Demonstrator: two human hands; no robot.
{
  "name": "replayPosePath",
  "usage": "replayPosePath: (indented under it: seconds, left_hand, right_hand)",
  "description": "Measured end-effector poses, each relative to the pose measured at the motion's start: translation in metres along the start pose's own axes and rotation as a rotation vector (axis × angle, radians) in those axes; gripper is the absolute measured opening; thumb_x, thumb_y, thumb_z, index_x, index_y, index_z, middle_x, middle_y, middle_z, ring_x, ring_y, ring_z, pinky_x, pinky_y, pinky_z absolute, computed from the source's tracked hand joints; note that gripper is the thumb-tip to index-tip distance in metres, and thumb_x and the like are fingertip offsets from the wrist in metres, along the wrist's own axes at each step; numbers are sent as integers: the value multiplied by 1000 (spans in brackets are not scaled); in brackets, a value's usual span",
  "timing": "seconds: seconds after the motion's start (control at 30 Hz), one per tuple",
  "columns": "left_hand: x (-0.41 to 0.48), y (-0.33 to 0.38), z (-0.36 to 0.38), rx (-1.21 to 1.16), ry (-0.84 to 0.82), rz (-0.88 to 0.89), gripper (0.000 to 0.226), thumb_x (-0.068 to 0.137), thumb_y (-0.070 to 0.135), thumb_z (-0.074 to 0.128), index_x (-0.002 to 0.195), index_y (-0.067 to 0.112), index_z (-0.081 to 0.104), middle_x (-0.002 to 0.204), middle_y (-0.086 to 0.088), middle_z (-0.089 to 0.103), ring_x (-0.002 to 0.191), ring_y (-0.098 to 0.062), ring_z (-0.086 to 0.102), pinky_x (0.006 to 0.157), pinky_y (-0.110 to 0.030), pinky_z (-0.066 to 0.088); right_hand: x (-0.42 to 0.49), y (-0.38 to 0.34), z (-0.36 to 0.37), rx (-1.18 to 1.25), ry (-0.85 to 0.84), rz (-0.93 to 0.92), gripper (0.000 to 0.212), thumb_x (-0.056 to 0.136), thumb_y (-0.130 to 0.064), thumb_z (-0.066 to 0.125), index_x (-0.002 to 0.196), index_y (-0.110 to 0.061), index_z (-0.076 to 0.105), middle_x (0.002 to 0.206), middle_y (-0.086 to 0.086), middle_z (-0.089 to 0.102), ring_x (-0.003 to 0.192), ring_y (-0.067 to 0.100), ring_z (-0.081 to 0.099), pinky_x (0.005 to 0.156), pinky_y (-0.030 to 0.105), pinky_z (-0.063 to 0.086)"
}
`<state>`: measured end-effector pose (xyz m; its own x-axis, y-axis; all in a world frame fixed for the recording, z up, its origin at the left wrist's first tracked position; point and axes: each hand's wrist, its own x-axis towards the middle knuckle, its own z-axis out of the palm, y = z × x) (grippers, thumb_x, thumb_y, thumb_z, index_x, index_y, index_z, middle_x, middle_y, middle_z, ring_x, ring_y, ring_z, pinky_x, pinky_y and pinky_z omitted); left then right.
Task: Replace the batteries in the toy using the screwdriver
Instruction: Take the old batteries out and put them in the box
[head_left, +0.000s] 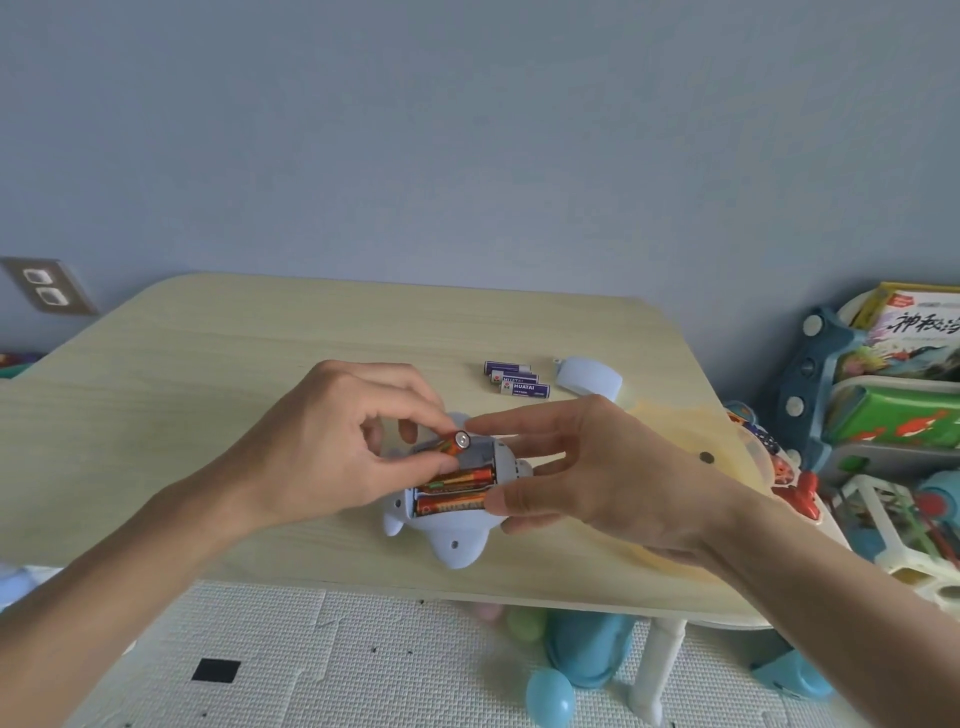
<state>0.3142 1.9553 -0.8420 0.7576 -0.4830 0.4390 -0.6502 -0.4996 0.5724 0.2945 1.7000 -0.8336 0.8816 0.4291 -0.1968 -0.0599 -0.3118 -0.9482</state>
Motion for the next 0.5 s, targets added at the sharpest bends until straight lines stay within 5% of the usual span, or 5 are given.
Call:
replayPosePath:
  seconds: [0.17, 0.33, 0.5]
  left_hand:
    - [7, 6, -6, -166, 91, -80, 18, 80, 42, 92, 96, 36, 86, 98, 8, 85, 86, -15, 80, 74, -40, 63]
    - [30, 35, -5, -408, 201, -29, 20, 76, 34, 85, 93, 46, 85, 93, 18, 86, 80, -5, 81, 81, -25, 65]
    - [49, 71, 38, -374, 58, -4, 23, 81, 21, 93, 99, 33, 86, 92, 10, 86, 77, -11, 79, 77, -34, 64]
  right_hand:
    - [0, -5, -10, 112, 72, -3, 56, 84, 3, 82, 135, -17, 69, 125, 8, 75, 101, 23, 79, 80, 32, 65]
    - [-10, -20, -49, 146, 191, -74, 56, 86, 5, 78, 137, -15, 66, 115, 7, 80, 105, 26, 78, 85, 38, 65]
    - [-30, -21, -99, 151, 398, -106, 57, 86, 3, 77, 138, -17, 66, 119, 11, 78, 107, 30, 77, 91, 44, 63]
